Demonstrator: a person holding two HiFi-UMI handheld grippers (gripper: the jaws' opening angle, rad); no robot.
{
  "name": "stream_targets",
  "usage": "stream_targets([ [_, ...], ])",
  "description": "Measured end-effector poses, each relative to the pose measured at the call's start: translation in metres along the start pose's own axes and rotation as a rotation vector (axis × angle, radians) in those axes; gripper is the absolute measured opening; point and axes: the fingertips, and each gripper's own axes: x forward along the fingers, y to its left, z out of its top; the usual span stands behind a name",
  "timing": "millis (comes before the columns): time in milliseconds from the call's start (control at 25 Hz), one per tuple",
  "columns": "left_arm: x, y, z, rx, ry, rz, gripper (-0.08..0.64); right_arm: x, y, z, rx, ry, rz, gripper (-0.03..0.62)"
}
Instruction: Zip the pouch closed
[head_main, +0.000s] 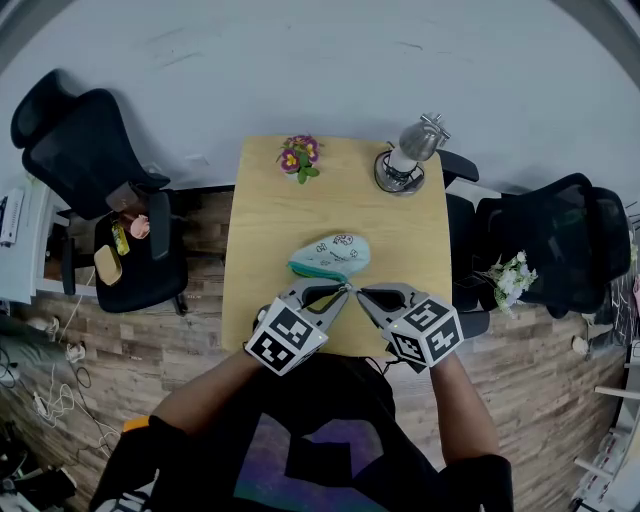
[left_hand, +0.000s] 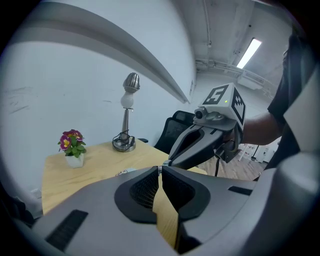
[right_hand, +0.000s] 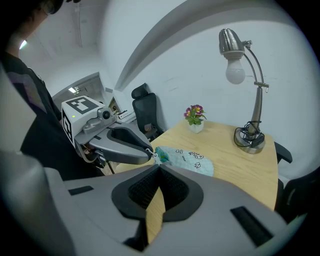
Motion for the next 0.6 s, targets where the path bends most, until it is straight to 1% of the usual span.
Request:
stream_targets([
  [120,0.001,-0.003,-0.002,-0.002,0.005,-0.003,0.027,0.0,0.003,-0.002,-0.006,0.003,0.0,0.017],
  [360,0.0,-0.001,-0.005,0.001,0.018,0.018,0.014,-0.001,0.005,-0.004,-0.001,0.004,0.001,0.017],
  [600,-0.001,0.01,-0.011,-0.04,0.02,0.035,0.012,-0.006,0.0,-0.008,0.018,-0.002,-0.014,0.017],
])
